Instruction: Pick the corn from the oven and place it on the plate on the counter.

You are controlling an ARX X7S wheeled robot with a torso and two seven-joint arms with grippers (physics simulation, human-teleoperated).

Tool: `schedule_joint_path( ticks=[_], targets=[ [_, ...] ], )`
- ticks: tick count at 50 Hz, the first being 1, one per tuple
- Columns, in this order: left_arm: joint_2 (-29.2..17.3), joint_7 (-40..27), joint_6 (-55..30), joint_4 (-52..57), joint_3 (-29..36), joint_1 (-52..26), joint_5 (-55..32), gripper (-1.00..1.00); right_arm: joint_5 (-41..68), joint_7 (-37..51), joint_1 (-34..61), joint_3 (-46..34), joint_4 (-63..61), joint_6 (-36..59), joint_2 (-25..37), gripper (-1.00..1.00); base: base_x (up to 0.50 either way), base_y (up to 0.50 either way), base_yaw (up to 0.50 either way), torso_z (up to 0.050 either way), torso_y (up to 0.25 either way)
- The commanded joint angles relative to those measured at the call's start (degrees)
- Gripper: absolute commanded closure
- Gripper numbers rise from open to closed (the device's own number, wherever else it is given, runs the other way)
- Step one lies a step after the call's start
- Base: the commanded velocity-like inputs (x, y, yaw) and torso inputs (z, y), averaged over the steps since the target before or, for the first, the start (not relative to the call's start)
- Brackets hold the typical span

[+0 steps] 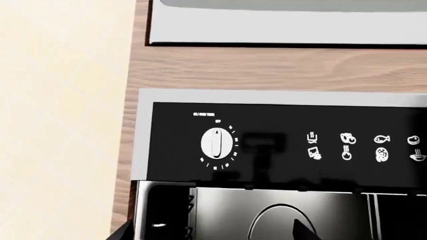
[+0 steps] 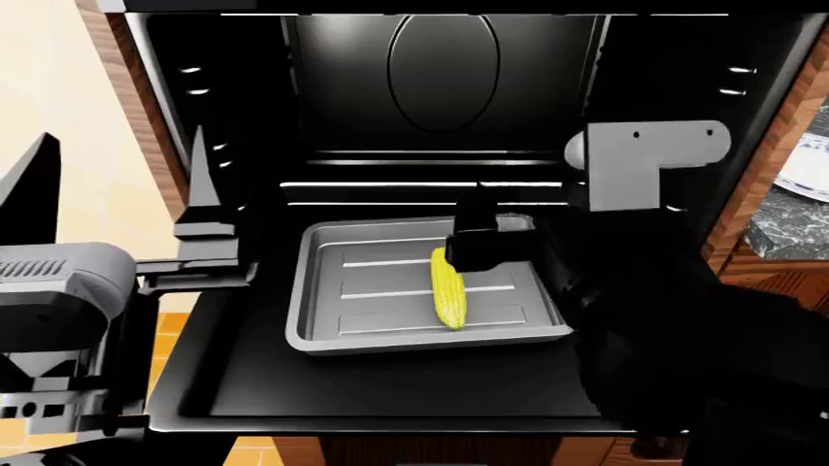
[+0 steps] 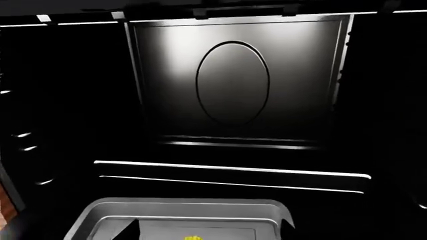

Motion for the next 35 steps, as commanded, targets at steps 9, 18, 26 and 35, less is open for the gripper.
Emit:
schedule_joint_path(
  ticks=[9,18,26,35],
  targets=[
    [-0.95,-1.40,0.46,-0.13,1.38,-0.61,-0.73,-1.00,3.38,8.08,8.37,-4.59,11.73,4.04,-2.40,-1.00,0.00,0.00,0.00,0.000,0.000],
    [-1.21,-2.00,0.98,-0.28,2.05,-0.63,-0.94,-1.00,1.16,3.12,5.84,-7.10,21.23,1.39,-4.42,-1.00,0.00,0.00,0.00,0.000,0.000],
    [-1.47,-2.10,2.07,-0.72,2.62,-0.07,-0.57,-1.00,-0.77,0.85,5.08,-8.54,26.54,-0.87,-5.81,-1.00,0.00,0.00,0.00,0.000,0.000],
    [-1.74,-2.56,2.30,-0.84,3.21,-0.21,-0.67,-1.00,-1.59,2.31,7.25,-10.48,32.09,-0.24,-7.24,-1.00,0.00,0.00,0.00,0.000,0.000]
  ],
)
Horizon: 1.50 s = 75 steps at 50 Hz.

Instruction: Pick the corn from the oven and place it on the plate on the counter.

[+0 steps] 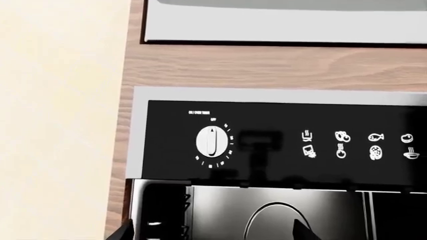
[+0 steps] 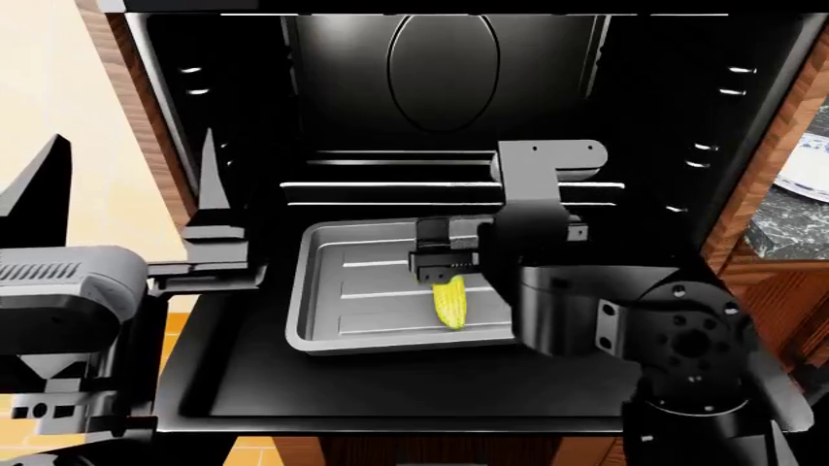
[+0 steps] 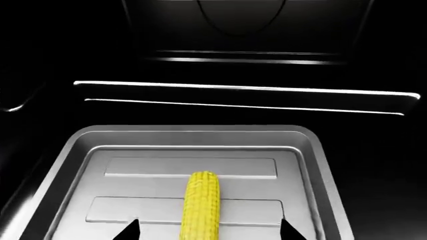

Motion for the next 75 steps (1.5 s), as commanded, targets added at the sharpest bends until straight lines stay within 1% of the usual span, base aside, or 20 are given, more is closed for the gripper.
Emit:
schedule_joint_path(
  ticks=[1,5,8,16,25,30,42,57,67,75],
  targets=[
    [-0.25,-0.48,0.72,-0.33,0.97,0.04,0.14,-1.00,-1.65,-0.44,1.42,-2.22,7.45,-0.90,-1.60,-1.00,0.00,0.00,0.00,0.000,0.000],
    [-0.30,-0.56,0.89,-0.50,1.36,-0.09,0.17,-1.00,-0.39,0.85,2.13,-1.47,9.60,-0.90,-2.61,-1.00,0.00,0.00,0.00,0.000,0.000],
    [-0.48,-0.83,0.69,-0.41,1.22,-0.29,-0.14,-1.00,-2.07,1.48,3.01,-3.69,8.52,-0.38,-2.20,-1.00,0.00,0.00,0.00,0.000,0.000],
    [-0.59,-1.16,0.84,-0.55,1.63,-0.58,-0.46,-1.00,-1.02,2.34,3.12,-4.33,8.29,0.00,-2.41,-1.00,0.00,0.00,0.00,0.000,0.000],
    [-0.72,-1.09,1.82,-1.25,2.10,-0.42,-0.20,-1.00,-2.68,0.20,2.54,-6.90,7.79,-1.51,-2.36,-1.00,0.00,0.00,0.00,0.000,0.000],
    [-0.89,-1.13,2.39,-1.47,2.00,-0.07,-0.16,-1.00,-5.68,-3.44,2.65,-9.31,9.92,-3.85,-2.22,-1.00,0.00,0.00,0.00,0.000,0.000],
    [-1.06,-1.20,3.50,-1.90,2.34,0.72,0.16,-1.00,-7.54,-5.50,3.57,-11.48,12.14,-5.67,-2.43,-1.00,0.00,0.00,0.00,0.000,0.000],
    [-1.29,-1.42,4.53,-2.43,3.08,1.19,0.67,-1.00,-15.45,-13.72,5.69,-17.63,22.26,-12.41,-3.29,-1.00,0.00,0.00,0.00,0.000,0.000],
    [-1.70,-1.52,5.33,-2.95,3.39,1.28,0.51,-1.00,-16.89,-15.82,6.25,-19.50,25.61,-14.42,-4.47,-1.00,0.00,0.00,0.00,0.000,0.000],
    [-1.87,-1.73,5.64,-3.20,3.86,1.06,0.38,-1.00,-15.13,-13.19,5.16,-19.57,22.18,-12.45,-4.21,-1.00,0.00,0.00,0.00,0.000,0.000]
  ],
)
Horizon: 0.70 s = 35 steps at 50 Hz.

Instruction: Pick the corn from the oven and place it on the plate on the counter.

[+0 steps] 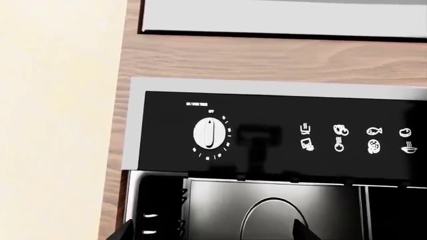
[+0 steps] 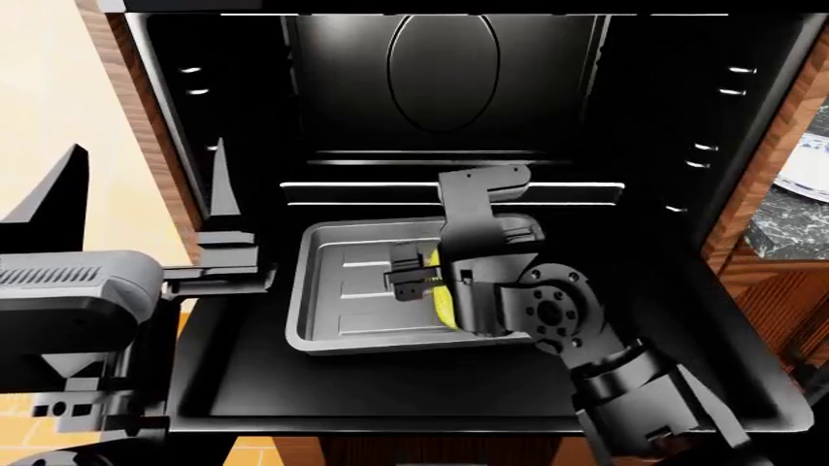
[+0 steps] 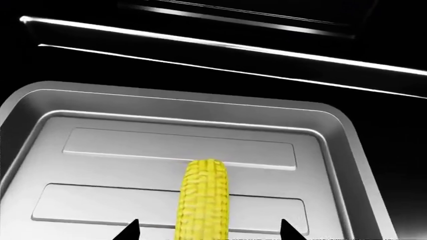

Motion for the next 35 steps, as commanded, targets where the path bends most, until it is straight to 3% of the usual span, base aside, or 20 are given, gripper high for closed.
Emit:
schedule_joint_path(
  ticks=[1,27,35],
  targets=[
    [-0.22,-0.22,0.69,-0.48,0.65,-0.10,-0.01,-1.00,0.02,0.36,-0.30,-1.37,-0.31,0.08,-0.30,-1.00,0.00,0.00,0.00,0.000,0.000],
    [-0.78,-0.93,1.79,-1.08,1.77,0.13,0.05,-1.00,-4.37,-5.53,0.88,-5.53,9.38,-6.31,-1.52,-1.00,0.00,0.00,0.00,0.000,0.000],
    [-0.94,-1.10,2.18,-1.14,2.04,0.27,0.05,-1.00,-4.58,-5.71,0.69,-6.91,7.44,-6.30,-1.05,-1.00,0.00,0.00,0.00,0.000,0.000]
  ],
)
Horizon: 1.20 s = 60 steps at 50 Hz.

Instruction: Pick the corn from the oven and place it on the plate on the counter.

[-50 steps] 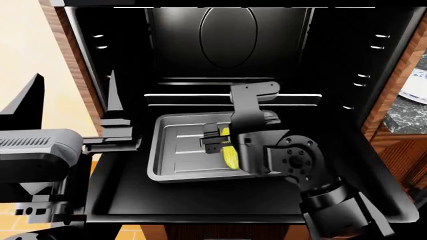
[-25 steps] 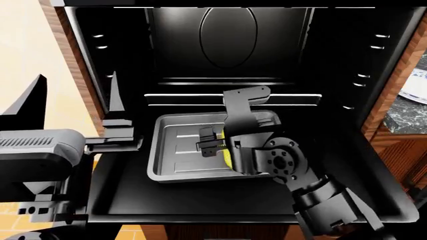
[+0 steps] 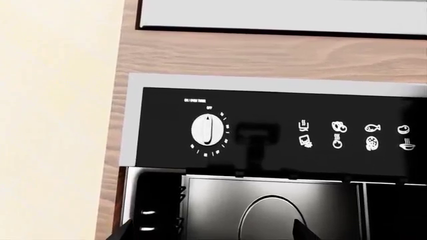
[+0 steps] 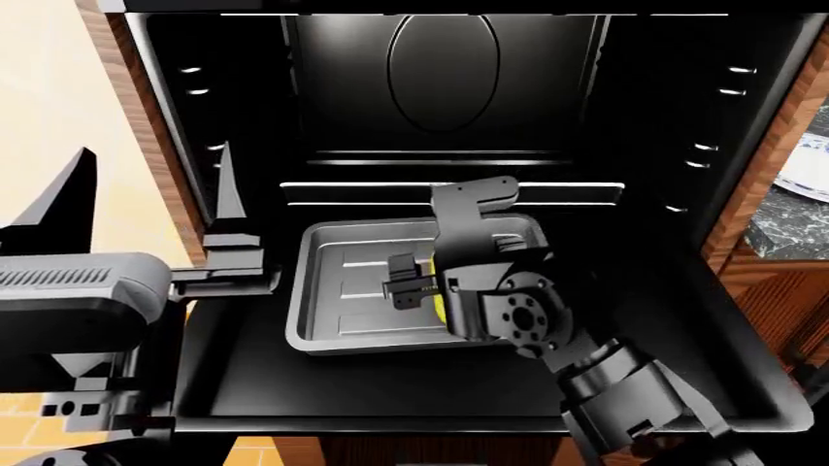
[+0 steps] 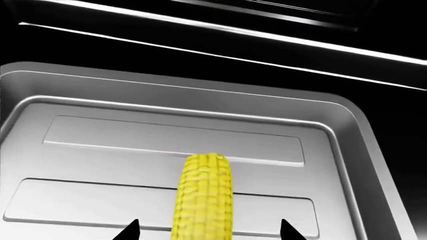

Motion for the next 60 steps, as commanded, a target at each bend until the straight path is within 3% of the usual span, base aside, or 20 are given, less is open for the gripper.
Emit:
schedule_joint_path(
  ticks=[1,30,41,60],
  targets=[
    [-0.26,-0.33,0.40,-0.08,0.32,0.05,-0.14,-1.00,-1.21,-1.83,0.16,-2.11,0.63,-1.44,0.22,-1.00,0.00,0.00,0.00,0.000,0.000],
    [-0.98,-0.85,1.33,-0.52,0.91,0.02,-0.43,-1.00,1.15,-0.89,-0.15,-2.36,-0.84,-2.47,1.17,-1.00,0.00,0.00,0.00,0.000,0.000],
    [-1.05,-1.08,1.68,-0.72,1.37,0.05,-0.36,-1.00,5.51,3.21,2.13,-1.39,4.38,4.43,-0.31,-1.00,0.00,0.00,0.00,0.000,0.000],
    [-1.29,-1.28,2.38,-1.13,1.87,0.23,-0.42,-1.00,7.62,3.34,1.75,-0.98,3.51,3.91,-0.36,-1.00,0.00,0.00,0.00,0.000,0.000]
  ],
)
